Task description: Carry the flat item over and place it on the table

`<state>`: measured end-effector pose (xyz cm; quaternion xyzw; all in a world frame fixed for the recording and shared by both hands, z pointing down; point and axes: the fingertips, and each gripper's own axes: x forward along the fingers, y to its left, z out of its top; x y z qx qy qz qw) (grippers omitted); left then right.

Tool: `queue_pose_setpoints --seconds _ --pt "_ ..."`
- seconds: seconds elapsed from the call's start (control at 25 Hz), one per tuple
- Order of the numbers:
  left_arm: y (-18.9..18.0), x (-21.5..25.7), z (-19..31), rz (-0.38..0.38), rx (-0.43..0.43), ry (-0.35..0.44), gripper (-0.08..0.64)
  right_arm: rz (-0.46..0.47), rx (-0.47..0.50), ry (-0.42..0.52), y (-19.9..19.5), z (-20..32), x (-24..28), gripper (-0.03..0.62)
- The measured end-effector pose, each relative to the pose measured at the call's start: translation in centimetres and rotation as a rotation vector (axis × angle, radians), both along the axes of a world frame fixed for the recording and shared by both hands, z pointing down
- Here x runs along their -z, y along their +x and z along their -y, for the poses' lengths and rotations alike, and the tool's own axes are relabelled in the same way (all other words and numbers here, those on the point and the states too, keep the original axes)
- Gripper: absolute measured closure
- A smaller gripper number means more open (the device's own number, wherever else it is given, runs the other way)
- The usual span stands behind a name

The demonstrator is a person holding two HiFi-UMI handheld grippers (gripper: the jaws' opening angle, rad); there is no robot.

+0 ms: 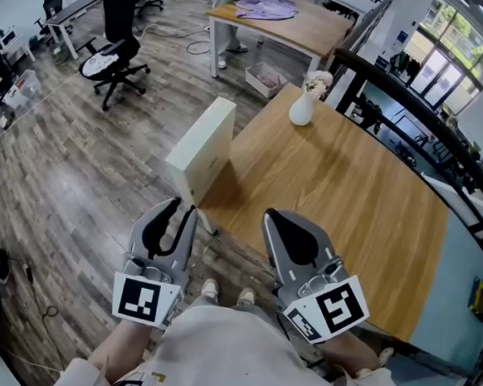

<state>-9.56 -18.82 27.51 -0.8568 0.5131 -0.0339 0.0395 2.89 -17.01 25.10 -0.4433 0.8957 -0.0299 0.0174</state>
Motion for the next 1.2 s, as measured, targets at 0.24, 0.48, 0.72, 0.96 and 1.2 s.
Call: queue_pose_setpoints --seconds 0.24,0.48,0.72,0.96,1.2 --pt "0.2 -0.7 -0.3 0.019 0.022 -0.014 0.523 0.001 -0.024 -0.042 0.7 0.1 -1.6 0.592" --pt "-0.9 -1.1 -0.6 -0.015 0.048 0.0 0.557 0.008 -0.045 -0.06 1.1 0.3 -2.4 0.592" --pt "-2.3 -1.3 -0.6 -0.035 0.093 0.012 0.558 -0.004 -0.033 -0.066 0.0 0.1 -3.3 0.592" --pt "-2.3 -1.9 0.0 -0.029 0.078 0.0 0.558 -0.015 -0.015 -0.061 -0.8 0.9 -3.6 0.592" --pt "-2.2 -2.1 0.5 -0.029 0.068 -0.014 0.558 -0.013 -0.005 -0.07 -1.1 1.5 -3.8 0.592"
